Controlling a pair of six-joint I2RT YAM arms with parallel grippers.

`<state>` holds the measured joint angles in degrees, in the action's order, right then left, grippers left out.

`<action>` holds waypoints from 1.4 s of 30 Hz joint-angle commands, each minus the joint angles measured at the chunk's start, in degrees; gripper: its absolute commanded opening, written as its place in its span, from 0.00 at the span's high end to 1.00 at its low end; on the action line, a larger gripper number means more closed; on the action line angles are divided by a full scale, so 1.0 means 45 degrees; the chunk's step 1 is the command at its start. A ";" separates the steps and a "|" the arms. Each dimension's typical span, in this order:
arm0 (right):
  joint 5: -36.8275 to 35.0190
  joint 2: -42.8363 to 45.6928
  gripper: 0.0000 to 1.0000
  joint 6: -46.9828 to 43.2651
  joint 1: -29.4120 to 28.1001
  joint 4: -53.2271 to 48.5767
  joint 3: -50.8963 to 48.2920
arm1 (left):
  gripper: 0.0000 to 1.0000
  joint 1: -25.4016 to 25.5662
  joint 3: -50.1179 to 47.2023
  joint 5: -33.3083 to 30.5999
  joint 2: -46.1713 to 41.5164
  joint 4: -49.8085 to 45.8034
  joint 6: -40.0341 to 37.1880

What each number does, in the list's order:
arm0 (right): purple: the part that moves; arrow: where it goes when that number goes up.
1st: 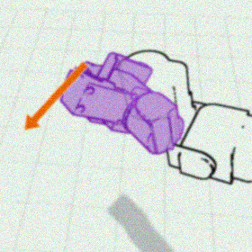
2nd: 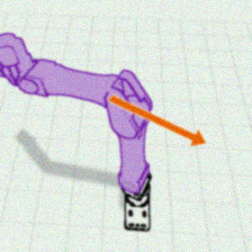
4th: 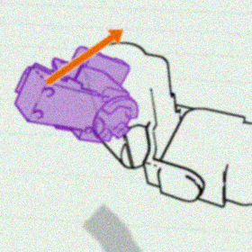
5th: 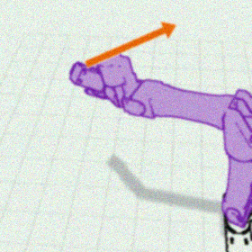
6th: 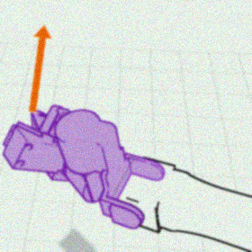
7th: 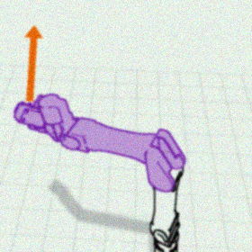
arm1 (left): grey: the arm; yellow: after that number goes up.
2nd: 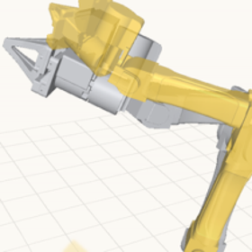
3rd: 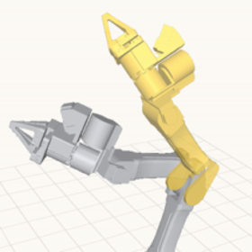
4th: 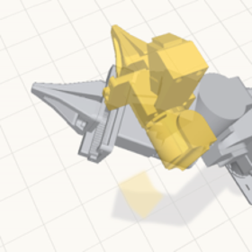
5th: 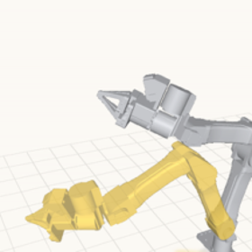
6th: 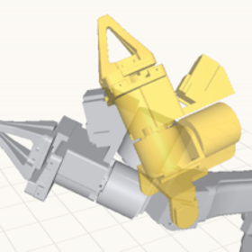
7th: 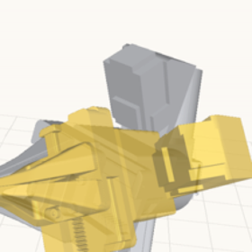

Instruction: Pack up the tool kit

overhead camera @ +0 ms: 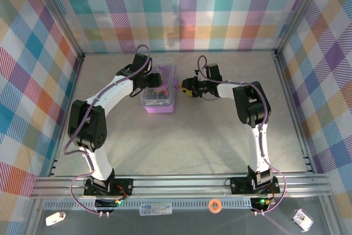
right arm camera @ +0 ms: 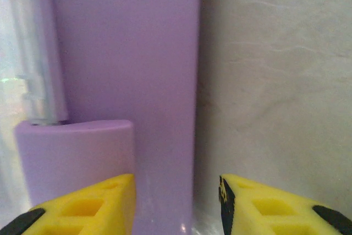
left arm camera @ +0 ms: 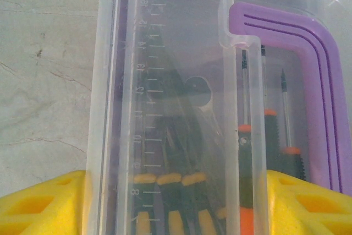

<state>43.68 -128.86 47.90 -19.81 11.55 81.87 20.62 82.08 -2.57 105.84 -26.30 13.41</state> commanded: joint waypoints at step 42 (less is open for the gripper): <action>-0.0409 -0.0857 0.56 0.0485 -0.1203 -0.0288 0.1324 | 0.91 0.1193 -0.1468 0.4253 0.3431 -0.3451 0.0858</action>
<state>40.99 -130.82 48.86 -21.74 6.76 86.78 21.93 83.09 -3.53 106.72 -26.63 13.39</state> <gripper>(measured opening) 0.438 0.681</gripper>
